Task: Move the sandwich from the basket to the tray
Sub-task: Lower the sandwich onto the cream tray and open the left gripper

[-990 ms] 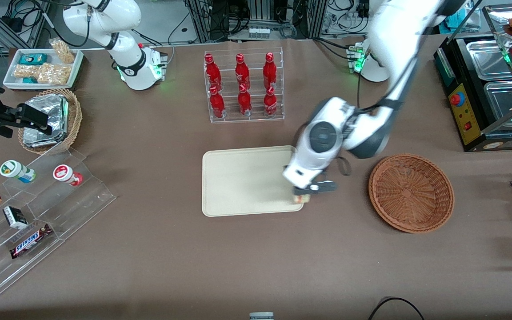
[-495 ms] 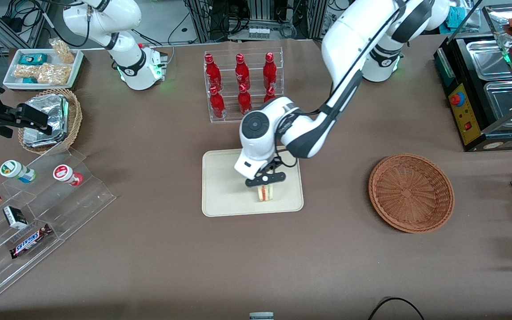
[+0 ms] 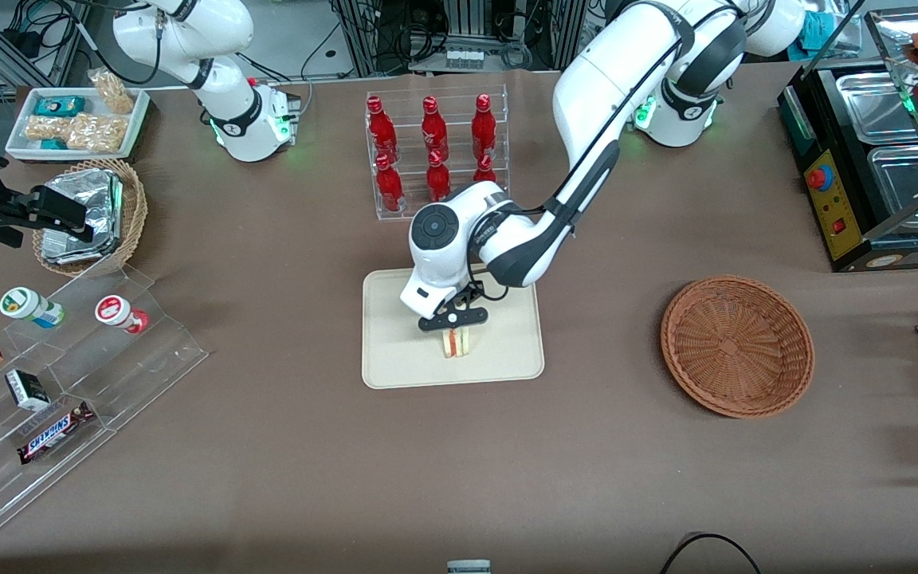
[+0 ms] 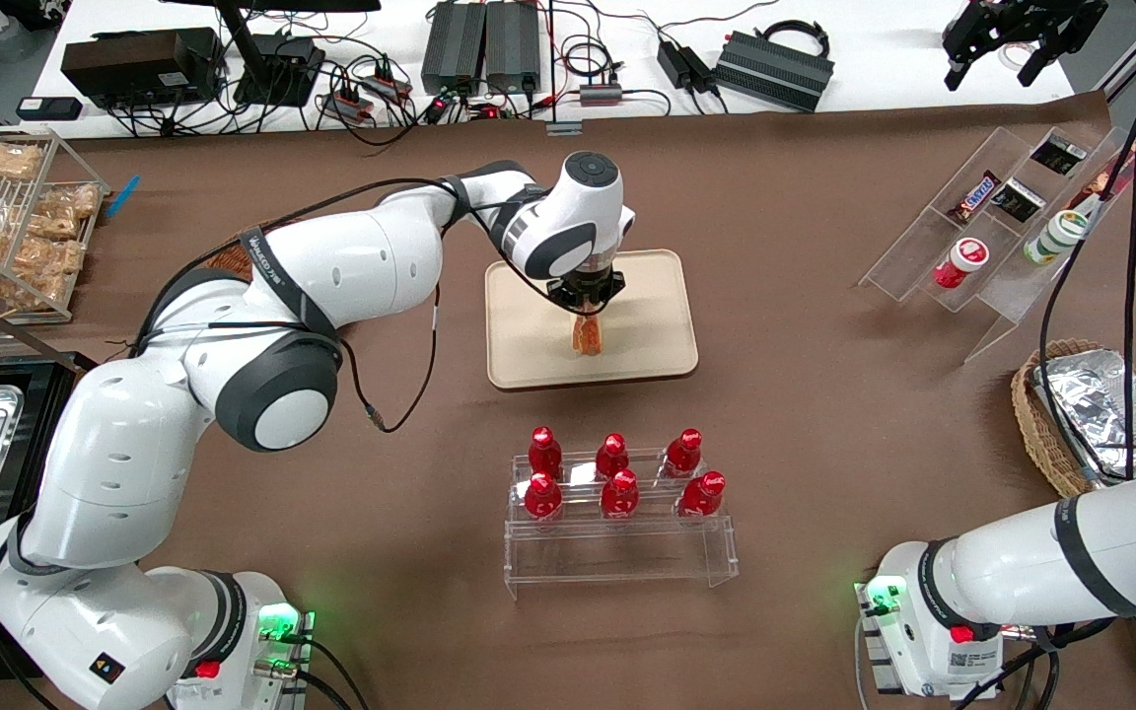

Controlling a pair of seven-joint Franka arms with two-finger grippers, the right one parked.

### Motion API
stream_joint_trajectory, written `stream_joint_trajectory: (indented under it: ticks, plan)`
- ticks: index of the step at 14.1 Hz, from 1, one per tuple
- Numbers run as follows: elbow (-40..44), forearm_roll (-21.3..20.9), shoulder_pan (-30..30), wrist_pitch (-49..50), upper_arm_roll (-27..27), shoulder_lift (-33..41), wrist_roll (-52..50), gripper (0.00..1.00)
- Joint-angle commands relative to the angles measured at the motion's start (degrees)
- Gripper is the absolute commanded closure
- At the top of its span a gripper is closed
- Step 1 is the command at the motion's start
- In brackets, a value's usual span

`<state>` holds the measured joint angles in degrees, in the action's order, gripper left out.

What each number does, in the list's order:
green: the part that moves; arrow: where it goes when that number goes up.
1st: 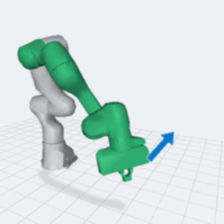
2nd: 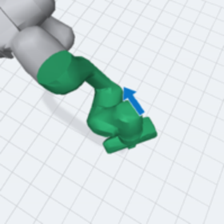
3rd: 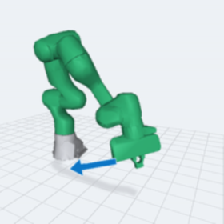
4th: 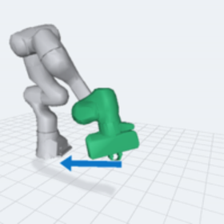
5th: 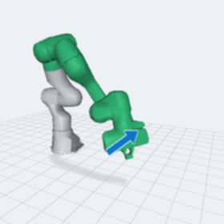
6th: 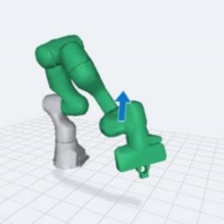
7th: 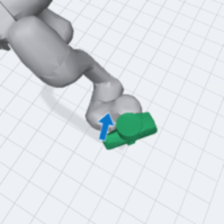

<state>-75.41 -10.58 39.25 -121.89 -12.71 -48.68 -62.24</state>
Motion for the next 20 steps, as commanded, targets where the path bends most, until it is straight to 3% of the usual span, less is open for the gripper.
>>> stream_joint_trajectory:
  ticks: [1, 5, 11, 13, 16, 20]
  plan:
    - [1.93, -0.67, 0.91, 0.25, 0.66, -0.02, -1.75, 0.01]
    - [0.89, -1.02, 0.39, 5.41, 1.01, 6.29, -0.87, 0.0]
    - [-5.09, -0.5, -6.99, 16.41, 1.02, 16.32, 4.23, 0.0]
    - [-10.0, -0.67, -10.41, 15.9, 1.02, 19.74, 4.58, 0.0]
    - [-18.96, 0.03, -16.64, 14.05, 0.93, 26.77, 12.63, 0.0]
    - [-25.91, 4.07, -24.12, 14.58, 0.93, 33.89, 25.91, 0.0]
